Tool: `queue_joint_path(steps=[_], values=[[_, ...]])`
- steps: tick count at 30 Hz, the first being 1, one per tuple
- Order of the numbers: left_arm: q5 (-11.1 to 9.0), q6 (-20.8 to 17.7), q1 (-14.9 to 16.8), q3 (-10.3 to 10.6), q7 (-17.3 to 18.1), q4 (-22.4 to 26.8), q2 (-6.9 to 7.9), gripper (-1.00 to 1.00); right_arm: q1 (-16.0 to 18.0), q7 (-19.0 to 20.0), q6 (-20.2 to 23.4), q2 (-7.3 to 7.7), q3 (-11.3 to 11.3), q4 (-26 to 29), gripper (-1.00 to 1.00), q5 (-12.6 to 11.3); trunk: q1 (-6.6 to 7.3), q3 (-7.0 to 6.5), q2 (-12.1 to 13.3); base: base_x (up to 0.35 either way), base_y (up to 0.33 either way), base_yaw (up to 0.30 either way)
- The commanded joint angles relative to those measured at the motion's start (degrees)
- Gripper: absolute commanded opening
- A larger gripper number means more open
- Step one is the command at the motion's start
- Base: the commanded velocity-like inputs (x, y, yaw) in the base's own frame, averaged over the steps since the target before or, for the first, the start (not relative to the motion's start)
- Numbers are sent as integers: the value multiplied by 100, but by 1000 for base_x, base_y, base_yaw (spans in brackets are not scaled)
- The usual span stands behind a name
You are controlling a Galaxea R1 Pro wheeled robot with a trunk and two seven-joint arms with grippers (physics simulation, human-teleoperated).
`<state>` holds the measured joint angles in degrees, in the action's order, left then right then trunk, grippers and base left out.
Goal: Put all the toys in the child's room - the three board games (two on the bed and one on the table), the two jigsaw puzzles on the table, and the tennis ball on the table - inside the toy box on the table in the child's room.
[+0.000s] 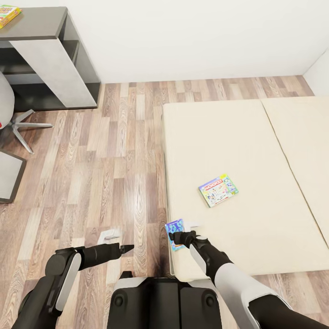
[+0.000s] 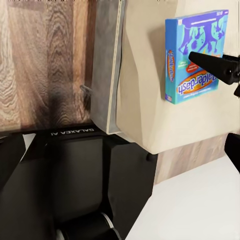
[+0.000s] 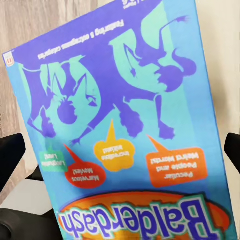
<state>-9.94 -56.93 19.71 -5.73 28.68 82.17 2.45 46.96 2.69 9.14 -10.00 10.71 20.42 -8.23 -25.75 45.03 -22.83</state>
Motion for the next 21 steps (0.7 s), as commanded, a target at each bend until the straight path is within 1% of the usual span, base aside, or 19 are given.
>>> queue_joint_path(steps=[1,8,21], values=[[-28,-28,1,-8,0,4,-7,100,-6,-6,25,0,1,7,100,-82,-3,6,-9,0,0,0],[-34,26,4,-8,-3,1,-31,100,-34,-6,31,0,-77,13,100,-215,-3,6,-9,0,0,0],[-35,33,3,-8,-3,1,-34,100,-37,-4,35,0,-86,15,100,-235,-3,6,-9,0,0,0]])
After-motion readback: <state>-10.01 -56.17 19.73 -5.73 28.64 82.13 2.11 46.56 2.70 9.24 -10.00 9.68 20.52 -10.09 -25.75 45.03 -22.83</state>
